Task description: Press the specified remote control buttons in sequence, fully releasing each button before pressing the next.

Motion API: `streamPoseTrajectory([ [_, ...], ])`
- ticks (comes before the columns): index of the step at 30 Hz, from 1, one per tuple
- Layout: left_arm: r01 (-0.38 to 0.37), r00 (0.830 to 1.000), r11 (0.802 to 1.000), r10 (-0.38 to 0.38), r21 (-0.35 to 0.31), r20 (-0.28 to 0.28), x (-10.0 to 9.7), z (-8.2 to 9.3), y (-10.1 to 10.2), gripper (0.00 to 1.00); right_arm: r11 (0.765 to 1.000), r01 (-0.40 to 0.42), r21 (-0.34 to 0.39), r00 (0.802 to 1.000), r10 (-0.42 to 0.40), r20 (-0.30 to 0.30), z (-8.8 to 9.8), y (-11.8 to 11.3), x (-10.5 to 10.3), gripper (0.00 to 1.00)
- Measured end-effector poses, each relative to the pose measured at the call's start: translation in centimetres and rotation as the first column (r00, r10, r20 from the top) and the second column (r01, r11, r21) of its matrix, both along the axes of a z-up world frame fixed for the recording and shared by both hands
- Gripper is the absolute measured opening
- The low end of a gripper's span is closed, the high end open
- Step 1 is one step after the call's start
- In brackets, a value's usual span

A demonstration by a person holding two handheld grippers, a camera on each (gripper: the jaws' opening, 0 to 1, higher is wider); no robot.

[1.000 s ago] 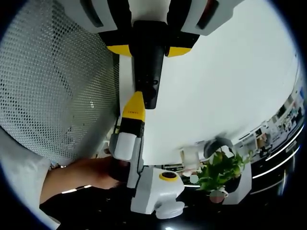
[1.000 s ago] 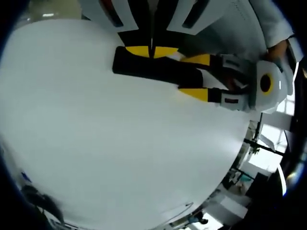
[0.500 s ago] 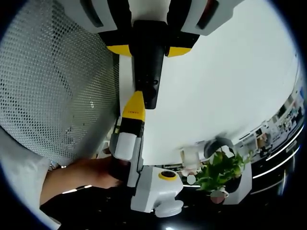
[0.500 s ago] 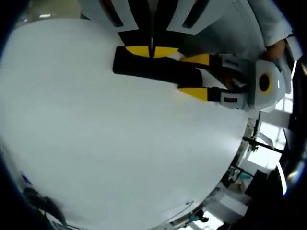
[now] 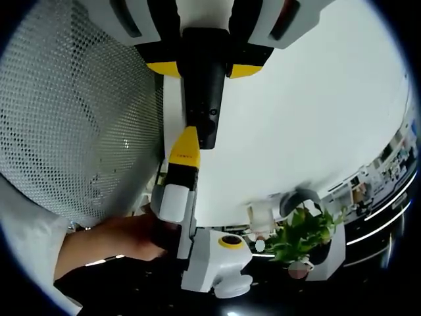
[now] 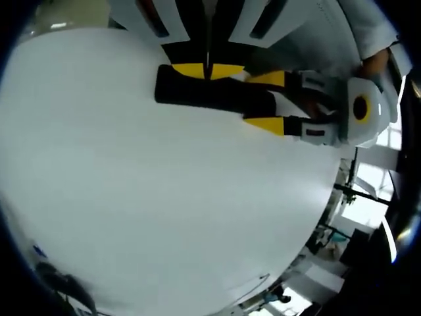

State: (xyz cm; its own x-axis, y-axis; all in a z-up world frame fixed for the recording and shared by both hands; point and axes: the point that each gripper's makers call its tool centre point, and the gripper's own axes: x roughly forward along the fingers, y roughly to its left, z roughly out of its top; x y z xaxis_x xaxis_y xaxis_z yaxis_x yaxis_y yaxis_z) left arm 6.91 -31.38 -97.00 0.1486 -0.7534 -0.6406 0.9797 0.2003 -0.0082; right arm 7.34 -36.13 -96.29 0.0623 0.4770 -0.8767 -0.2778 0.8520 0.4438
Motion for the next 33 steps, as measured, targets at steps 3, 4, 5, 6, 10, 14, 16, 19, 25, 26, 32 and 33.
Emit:
streamPoseTrajectory([
  [3,0.002,1.000,1.000,-0.002,0.001,0.001,-0.02,0.01,-0.05,0.25,1.000,0.004,-0.003,0.999,-0.004,0.044,0.38,-0.15,0.49,0.00],
  [4,0.001,1.000,1.000,-0.001,0.001,0.000,0.00,-0.02,-0.05,0.25,1.000,0.008,-0.001,0.999,-0.008,0.049,0.43,-0.20,0.60,0.00],
  [5,0.002,1.000,1.000,-0.002,0.002,0.001,0.00,-0.03,-0.05,0.25,1.000,0.014,0.005,0.998,-0.014,0.055,0.51,-0.22,0.74,0.00],
  [6,0.001,1.000,1.000,-0.001,0.001,0.001,0.00,-0.03,-0.04,0.25,1.000,0.018,0.013,0.998,-0.019,0.057,0.53,-0.16,0.84,0.00],
  [10,0.001,1.000,1.000,-0.001,0.001,0.001,0.02,-0.05,-0.02,0.25,1.000,0.020,0.018,0.997,-0.021,0.068,0.55,-0.04,1.04,0.00],
  [14,0.001,1.000,1.000,-0.001,0.001,0.000,0.01,-0.03,-0.01,0.25,1.000,0.009,0.012,0.998,-0.010,0.069,0.39,0.08,0.95,0.00],
  [16,0.001,1.000,1.000,-0.001,0.001,0.000,0.00,0.00,0.00,0.25,1.000,-0.004,0.014,0.997,0.003,0.074,0.31,0.31,0.89,0.00],
  [19,0.001,1.000,1.000,-0.001,0.001,0.000,0.02,-0.04,0.01,0.25,1.000,-0.023,-0.006,0.997,0.023,0.079,0.00,0.34,0.82,0.00],
  [25,0.000,1.000,1.000,0.000,0.000,0.000,0.02,-0.07,-0.01,0.25,0.997,-0.058,-0.045,0.992,0.063,0.106,-0.16,0.22,0.71,0.00],
  [26,0.000,1.000,1.000,0.000,0.000,0.000,0.01,-0.09,-0.02,0.25,0.997,-0.059,-0.045,0.992,0.063,0.107,-0.16,0.21,0.73,0.00],
  [32,-0.001,1.000,1.000,0.001,0.000,-0.001,0.00,-0.04,-0.06,0.25,0.994,-0.080,-0.068,0.986,0.089,0.139,-0.21,0.23,0.72,0.00],
  [33,-0.001,1.000,1.000,0.001,0.000,0.000,0.02,-0.05,-0.06,0.25,0.994,-0.086,-0.073,0.985,0.096,0.145,-0.19,0.25,0.66,0.00],
])
